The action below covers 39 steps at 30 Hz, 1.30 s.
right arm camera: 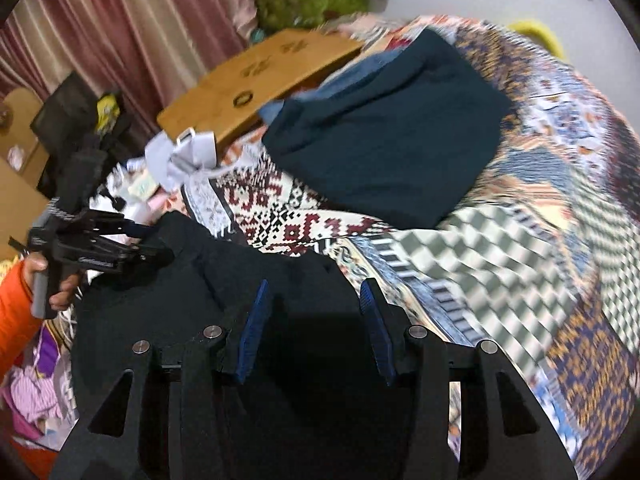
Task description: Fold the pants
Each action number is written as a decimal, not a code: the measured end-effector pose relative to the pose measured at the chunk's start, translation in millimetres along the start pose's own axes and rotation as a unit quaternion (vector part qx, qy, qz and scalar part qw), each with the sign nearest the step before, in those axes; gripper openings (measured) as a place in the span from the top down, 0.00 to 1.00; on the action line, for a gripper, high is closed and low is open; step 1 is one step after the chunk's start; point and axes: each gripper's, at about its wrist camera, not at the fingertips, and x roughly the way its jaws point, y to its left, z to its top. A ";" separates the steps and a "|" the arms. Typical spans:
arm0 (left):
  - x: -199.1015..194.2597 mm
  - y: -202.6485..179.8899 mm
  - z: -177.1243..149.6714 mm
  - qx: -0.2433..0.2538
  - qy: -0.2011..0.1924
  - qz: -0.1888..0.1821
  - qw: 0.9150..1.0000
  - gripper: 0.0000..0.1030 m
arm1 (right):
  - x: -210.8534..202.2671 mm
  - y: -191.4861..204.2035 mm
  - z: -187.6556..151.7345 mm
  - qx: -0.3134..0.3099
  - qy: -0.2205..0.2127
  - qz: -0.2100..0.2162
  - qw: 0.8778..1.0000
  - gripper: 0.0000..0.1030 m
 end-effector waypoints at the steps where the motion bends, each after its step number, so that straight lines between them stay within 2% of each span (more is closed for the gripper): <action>1: -0.5 -3.1 -0.9 0.009 -0.006 0.007 1.000 0.53 | 11.6 -0.1 2.1 0.000 0.015 0.002 1.000 0.61; 2: -1.2 -6.1 -1.3 0.016 -0.010 0.012 1.000 0.56 | 16.6 1.4 3.3 -0.004 0.018 -0.003 1.000 0.66; 3: -2.0 -7.7 -1.0 0.023 -0.014 0.018 0.999 0.58 | 17.8 2.7 4.8 -0.009 0.018 -0.007 1.000 0.81; 4: -2.8 -9.7 -1.1 0.030 -0.017 0.025 0.999 0.58 | 20.0 3.1 5.9 -0.011 0.018 -0.009 1.000 0.91; 8: -5.9 -10.7 5.6 0.049 -0.036 0.071 0.996 0.67 | 16.3 10.2 10.8 -0.042 -0.001 -0.036 0.998 0.96; 12: -4.2 -9.8 20.9 0.058 -0.049 0.117 0.990 0.67 | 19.8 7.0 19.7 -0.045 -0.019 -0.071 0.996 0.97; 14: -2.1 -11.8 28.5 0.066 -0.059 0.146 0.985 0.67 | 22.5 3.9 24.0 -0.040 -0.025 -0.087 0.995 0.97; 16: -4.6 -11.4 35.2 0.061 -0.065 0.158 0.983 0.65 | 17.7 0.3 27.0 -0.027 -0.035 -0.100 0.994 0.96; 19: -14.6 -9.8 39.6 0.047 -0.071 0.171 0.982 0.57 | -5.6 -10.3 28.3 0.004 -0.062 -0.123 0.990 0.96; 23: -48.3 -5.1 31.5 0.020 -0.105 0.166 0.980 0.53 | -49.4 -17.8 13.3 0.032 -0.088 -0.099 0.991 0.94; 24: -59.4 -3.2 27.4 0.010 -0.113 0.153 0.982 0.49 | -54.8 -16.1 8.9 0.033 -0.093 -0.093 0.991 0.90; 27: -81.8 -0.5 11.4 -0.012 -0.122 0.119 0.985 0.43 | -83.0 -9.9 -15.2 0.032 -0.108 -0.081 0.990 0.74; 28: -87.6 0.1 2.6 -0.016 -0.121 0.112 0.986 0.42 | -93.6 -5.4 -28.0 0.027 -0.113 -0.074 0.990 0.70; 31: -94.9 -3.5 -19.9 -0.021 -0.113 0.103 0.988 0.40 | -109.2 8.5 -58.6 0.011 -0.116 -0.071 0.991 0.67; 34: -97.4 -4.8 -45.0 -0.032 -0.100 0.091 0.990 0.39 | -123.7 20.6 -89.9 -0.001 -0.122 -0.078 0.989 0.63; 39: -94.2 -7.5 -76.3 -0.061 -0.080 0.046 0.994 0.35 | -139.9 35.5 -135.8 -0.003 -0.138 -0.105 0.985 0.56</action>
